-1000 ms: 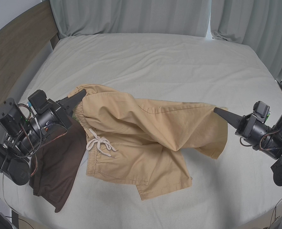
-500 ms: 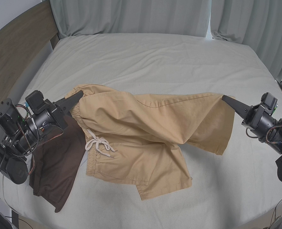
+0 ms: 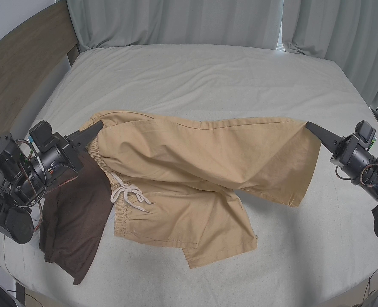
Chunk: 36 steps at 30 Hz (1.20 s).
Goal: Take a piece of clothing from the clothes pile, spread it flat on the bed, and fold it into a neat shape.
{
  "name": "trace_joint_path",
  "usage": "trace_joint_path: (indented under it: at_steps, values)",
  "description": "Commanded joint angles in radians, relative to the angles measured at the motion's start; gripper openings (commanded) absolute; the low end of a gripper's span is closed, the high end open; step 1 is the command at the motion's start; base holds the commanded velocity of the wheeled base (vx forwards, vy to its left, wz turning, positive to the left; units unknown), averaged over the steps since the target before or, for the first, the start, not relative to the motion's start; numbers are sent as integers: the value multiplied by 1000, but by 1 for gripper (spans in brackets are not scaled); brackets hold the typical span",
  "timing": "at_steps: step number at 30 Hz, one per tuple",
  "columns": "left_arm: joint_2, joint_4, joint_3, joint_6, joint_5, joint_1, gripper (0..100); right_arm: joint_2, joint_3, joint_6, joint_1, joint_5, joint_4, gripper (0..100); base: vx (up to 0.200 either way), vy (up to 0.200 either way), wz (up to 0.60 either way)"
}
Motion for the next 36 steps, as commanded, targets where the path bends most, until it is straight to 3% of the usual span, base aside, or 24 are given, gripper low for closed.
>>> trace_joint_path:
  at_steps: [1,25,31,36]
  values:
    - [4,0,-1,-1,-4,6,0,5,-1,1,-7,1,0,0,0,0,0]
    - [19,0,10,-3,-32,62,0,37,-31,1,-56,1,-2,0,0,0,0]
    - [19,0,12,-4,-30,42,0,57,-29,0,-49,1,-2,0,0,0,0]
    - [102,0,10,13,-19,-24,0,166,-32,-20,-49,1,-5,0,0,0,0]
